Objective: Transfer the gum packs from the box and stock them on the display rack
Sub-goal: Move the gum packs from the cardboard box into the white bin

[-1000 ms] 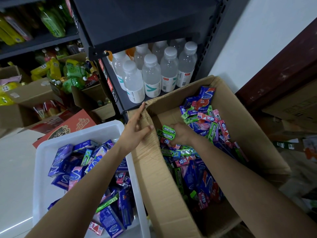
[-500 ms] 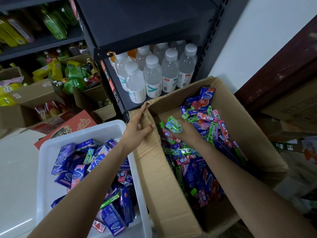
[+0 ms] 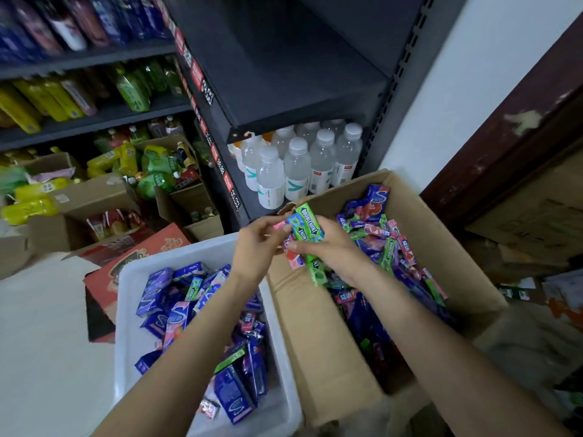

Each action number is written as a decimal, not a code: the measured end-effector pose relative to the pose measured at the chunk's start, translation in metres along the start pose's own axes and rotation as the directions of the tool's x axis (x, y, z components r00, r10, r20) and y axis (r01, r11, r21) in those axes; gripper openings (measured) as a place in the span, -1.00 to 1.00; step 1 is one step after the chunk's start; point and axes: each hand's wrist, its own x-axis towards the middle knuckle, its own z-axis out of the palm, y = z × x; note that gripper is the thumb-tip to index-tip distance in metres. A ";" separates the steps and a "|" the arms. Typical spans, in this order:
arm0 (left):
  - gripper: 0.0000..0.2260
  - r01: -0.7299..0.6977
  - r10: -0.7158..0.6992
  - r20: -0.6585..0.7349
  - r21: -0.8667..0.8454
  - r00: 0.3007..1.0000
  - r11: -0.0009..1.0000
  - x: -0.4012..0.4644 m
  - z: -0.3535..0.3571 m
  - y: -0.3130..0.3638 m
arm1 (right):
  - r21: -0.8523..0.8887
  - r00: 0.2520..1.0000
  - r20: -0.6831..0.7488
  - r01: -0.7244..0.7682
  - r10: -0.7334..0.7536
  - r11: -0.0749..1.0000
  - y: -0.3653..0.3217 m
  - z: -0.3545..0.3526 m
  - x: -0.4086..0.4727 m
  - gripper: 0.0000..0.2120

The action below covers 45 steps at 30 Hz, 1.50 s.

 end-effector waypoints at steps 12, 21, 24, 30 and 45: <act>-0.84 0.280 -0.264 -0.095 0.262 0.960 0.924 -0.082 -0.163 -0.099 | -0.183 0.978 0.063 -0.187 0.201 0.965 0.077 0.190 -0.028 -0.85; -0.67 0.119 -0.150 -0.001 0.618 0.989 0.777 -0.099 -0.179 -0.117 | -0.381 0.984 -0.128 -0.164 0.124 0.910 0.100 0.204 -0.057 -0.65; -0.71 0.039 -0.067 0.027 0.581 0.997 0.813 -0.102 -0.174 -0.103 | -0.386 0.979 -0.191 -0.144 0.074 0.911 0.087 0.185 -0.067 -0.67; -0.83 -0.115 0.085 0.089 0.425 0.992 0.898 -0.089 -0.133 -0.053 | -0.331 0.932 -0.358 -0.063 -0.063 0.942 0.052 0.121 -0.091 -0.76; -0.73 -0.104 -0.131 0.308 0.641 0.942 0.760 -0.038 0.106 -0.030 | -0.412 0.927 -0.359 -0.265 0.111 0.872 0.093 -0.085 -0.067 -0.70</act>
